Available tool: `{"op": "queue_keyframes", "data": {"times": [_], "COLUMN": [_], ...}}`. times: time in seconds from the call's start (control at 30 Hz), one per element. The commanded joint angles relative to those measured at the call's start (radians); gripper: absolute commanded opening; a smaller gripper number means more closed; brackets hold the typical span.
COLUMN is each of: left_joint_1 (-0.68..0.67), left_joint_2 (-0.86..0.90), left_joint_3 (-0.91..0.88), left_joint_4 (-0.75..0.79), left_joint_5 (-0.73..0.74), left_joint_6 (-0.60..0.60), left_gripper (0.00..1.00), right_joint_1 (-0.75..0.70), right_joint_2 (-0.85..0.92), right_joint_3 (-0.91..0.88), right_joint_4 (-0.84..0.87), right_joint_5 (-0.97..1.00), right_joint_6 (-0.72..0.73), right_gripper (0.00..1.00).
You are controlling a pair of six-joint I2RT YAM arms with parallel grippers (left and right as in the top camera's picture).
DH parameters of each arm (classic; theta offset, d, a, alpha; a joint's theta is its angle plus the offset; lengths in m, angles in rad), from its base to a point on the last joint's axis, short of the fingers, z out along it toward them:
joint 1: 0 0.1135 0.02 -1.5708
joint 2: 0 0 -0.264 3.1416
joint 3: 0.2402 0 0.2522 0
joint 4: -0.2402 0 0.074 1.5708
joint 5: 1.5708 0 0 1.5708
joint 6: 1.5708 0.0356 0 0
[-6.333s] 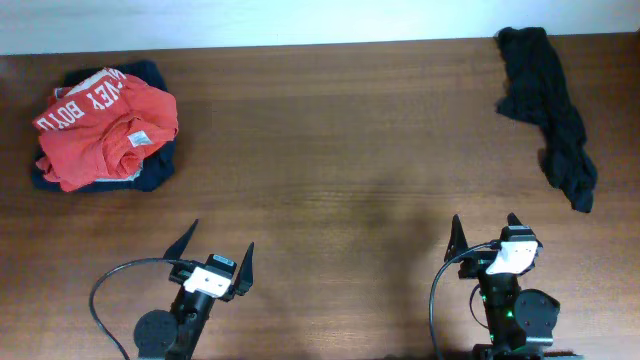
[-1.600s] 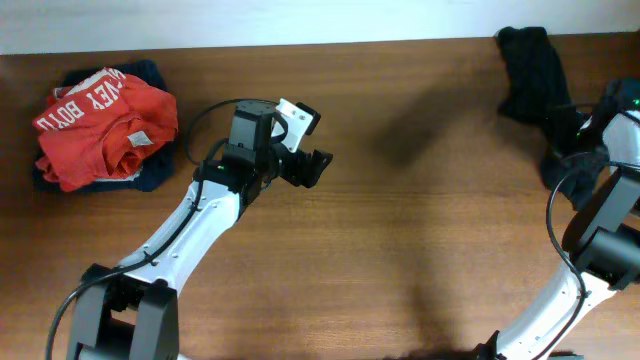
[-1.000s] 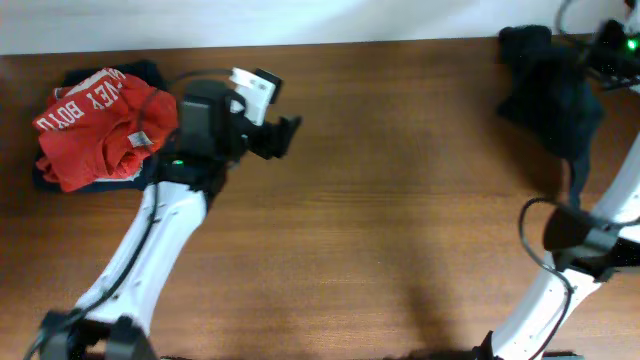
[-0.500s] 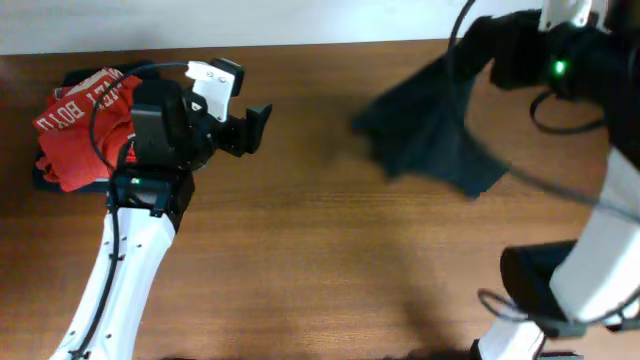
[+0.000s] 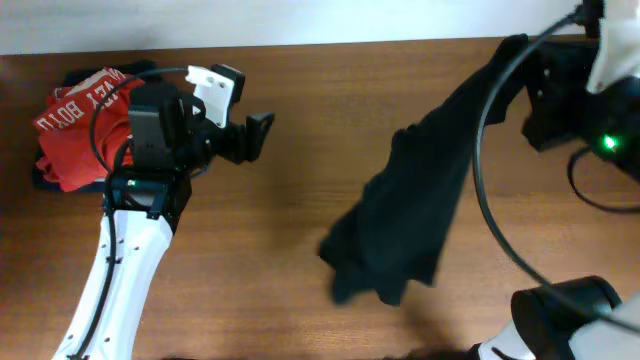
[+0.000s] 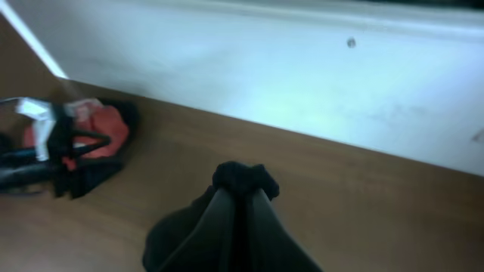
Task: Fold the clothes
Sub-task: 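Lift the black t-shirt high with the right gripper, letting it hang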
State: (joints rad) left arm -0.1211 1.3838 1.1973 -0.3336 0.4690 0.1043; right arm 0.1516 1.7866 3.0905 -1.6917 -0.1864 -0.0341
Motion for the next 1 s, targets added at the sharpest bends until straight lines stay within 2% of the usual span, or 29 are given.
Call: {"op": "queue_keyframes", "data": {"times": [0.0,0.1,0.27,0.3,0.43,0.5,0.7,0.97], "left_joint_1": [0.004,0.004,0.001,-0.009,-0.077,-0.15,-0.301,-0.325], "left_joint_2": [-0.027,-0.027,-0.027,-0.027,-0.026,-0.022,0.0,0.007], "left_joint_3": [0.021,0.021,0.021,0.021,0.021,0.021,0.021,0.021], "left_joint_4": [-0.044,-0.097,-0.137,-0.167,-0.22,-0.227,-0.191,-0.163], "left_joint_5": [0.067,0.066,0.113,0.164,0.175,0.153,-0.034,-0.041], "left_joint_6": [0.02,0.076,0.083,0.121,0.174,0.224,0.23,0.203], "left_gripper": [0.78,0.78,0.78,0.77,0.75,0.75,0.75,0.7], "right_joint_1": [0.003,0.003,0.003,0.003,0.003,0.003,0.003,-0.003], "right_joint_2": [0.085,0.156,0.219,0.224,0.224,0.224,0.224,0.224], "right_joint_3": [-0.042,-0.058,-0.058,-0.058,-0.057,-0.058,-0.057,-0.057], "right_joint_4": [0.013,0.025,0.081,0.114,0.161,0.164,0.163,0.163], "right_joint_5": [0.068,0.068,0.065,0.064,0.064,0.064,0.064,0.068], "right_joint_6": [-0.011,0.015,0.063,0.077,0.099,0.108,0.129,0.137], "right_gripper": [0.04,0.04,0.04,0.04,0.04,0.04,0.04,0.04]}}
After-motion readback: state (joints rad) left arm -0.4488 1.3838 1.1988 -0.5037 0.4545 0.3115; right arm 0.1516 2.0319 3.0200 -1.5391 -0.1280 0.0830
